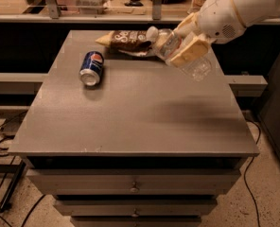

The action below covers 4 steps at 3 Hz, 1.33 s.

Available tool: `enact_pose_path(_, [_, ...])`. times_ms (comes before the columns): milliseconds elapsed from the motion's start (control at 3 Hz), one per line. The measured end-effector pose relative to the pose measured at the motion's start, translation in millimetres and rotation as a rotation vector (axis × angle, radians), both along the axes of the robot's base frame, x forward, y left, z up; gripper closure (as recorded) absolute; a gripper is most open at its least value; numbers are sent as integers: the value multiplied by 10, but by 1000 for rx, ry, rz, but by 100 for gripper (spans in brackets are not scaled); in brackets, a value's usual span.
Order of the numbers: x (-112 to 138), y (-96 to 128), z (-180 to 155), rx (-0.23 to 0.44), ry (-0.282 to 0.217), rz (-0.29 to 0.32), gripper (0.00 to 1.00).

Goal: Place water bottle upright

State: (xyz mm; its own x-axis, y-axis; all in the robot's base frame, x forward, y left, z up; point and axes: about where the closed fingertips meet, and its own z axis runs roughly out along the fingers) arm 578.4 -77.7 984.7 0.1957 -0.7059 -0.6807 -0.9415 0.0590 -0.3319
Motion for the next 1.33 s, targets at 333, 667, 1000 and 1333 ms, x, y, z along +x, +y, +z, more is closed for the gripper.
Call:
enact_pose_path(333, [70, 41, 225, 172, -39, 3, 100])
enact_pose_path(667, [152, 23, 301, 327, -37, -59, 100])
enact_pose_path(1000, [236, -41, 255, 446, -11, -134, 100])
enact_pose_path(1333, [309, -110, 137, 538, 21, -195, 100])
